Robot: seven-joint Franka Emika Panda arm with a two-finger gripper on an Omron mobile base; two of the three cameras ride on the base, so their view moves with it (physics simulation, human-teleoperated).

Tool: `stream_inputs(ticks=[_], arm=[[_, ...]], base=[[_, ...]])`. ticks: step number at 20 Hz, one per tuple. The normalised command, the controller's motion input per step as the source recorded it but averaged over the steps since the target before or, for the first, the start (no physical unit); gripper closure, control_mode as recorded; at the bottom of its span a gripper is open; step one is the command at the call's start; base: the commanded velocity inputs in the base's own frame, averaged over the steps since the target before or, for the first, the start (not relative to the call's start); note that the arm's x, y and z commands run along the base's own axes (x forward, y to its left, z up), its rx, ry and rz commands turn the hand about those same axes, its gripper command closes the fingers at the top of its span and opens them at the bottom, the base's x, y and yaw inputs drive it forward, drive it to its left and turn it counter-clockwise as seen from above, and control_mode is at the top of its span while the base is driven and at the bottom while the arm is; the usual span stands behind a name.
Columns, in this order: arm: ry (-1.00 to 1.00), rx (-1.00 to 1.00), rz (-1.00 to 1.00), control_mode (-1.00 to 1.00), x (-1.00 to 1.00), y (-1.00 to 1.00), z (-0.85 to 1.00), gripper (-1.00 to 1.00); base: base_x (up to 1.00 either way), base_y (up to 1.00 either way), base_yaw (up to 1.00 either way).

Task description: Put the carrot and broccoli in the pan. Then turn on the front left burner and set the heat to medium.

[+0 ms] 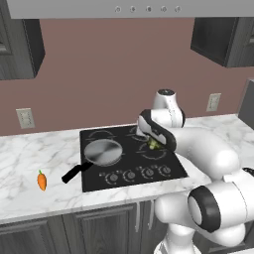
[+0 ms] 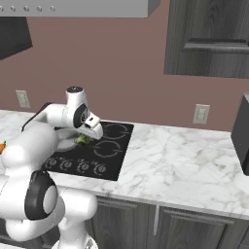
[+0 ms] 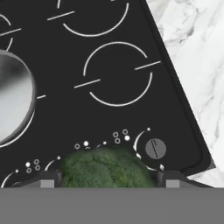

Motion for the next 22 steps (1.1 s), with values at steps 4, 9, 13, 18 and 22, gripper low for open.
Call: stream_inputs(ticks=[4,9,13,18,22], arm=[[0.0,-0.04,-0.21,-1.0,0.27,0.96,0.24,1.0],[0.0,0.0,-0.15,-1.0,0.35,0.72,0.04,1.0],[0.0,0.0,-0.08,-1.0,0.39,0.59,0.0,1.0],[0.0,0.05,0.01,-1.0,0.06,0.36,-0.01,1.0],[0.0,0.09,0.11,-1.0,0.0,0.06,0.0,1.0]], base=[[0.0,0.0,0.0],[0.0,0.0,0.0],[0.0,0.0,0.0],[0.0,0.0,0.0],[0.0,0.0,0.0]])
